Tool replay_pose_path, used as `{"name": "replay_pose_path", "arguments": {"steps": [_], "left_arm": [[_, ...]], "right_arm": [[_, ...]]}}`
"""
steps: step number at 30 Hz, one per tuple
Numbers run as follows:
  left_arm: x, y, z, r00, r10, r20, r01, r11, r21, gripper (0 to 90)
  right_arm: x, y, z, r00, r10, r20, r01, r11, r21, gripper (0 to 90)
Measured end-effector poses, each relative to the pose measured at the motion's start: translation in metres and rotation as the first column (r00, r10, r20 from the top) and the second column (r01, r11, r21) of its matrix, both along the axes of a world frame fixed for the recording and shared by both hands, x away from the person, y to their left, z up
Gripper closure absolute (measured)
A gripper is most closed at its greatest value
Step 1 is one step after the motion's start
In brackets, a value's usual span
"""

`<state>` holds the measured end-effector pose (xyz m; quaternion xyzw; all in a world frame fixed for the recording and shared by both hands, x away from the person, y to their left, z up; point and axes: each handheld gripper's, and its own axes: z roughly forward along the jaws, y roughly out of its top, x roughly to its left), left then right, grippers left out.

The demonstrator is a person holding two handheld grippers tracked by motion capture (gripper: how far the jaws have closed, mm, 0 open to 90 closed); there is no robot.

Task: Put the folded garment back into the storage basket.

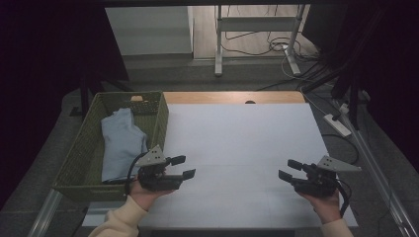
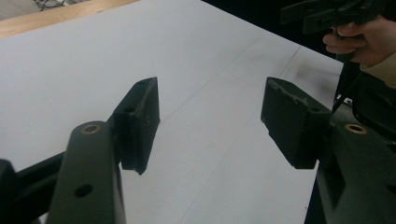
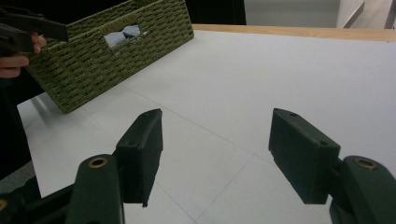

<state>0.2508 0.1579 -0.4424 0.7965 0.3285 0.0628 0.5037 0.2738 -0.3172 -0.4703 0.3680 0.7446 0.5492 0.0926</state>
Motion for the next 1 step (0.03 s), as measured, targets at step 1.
{"name": "replay_pose_path", "arguments": {"steps": [1], "left_arm": [[0.0000,0.0000,0.0000,1.0000,0.000,0.000,0.000,1.0000,0.000,37.6]], "right_arm": [[0.0000,0.0001,0.0000,1.0000,0.002,0.000,-0.002,1.000,-0.001,35.1]]}}
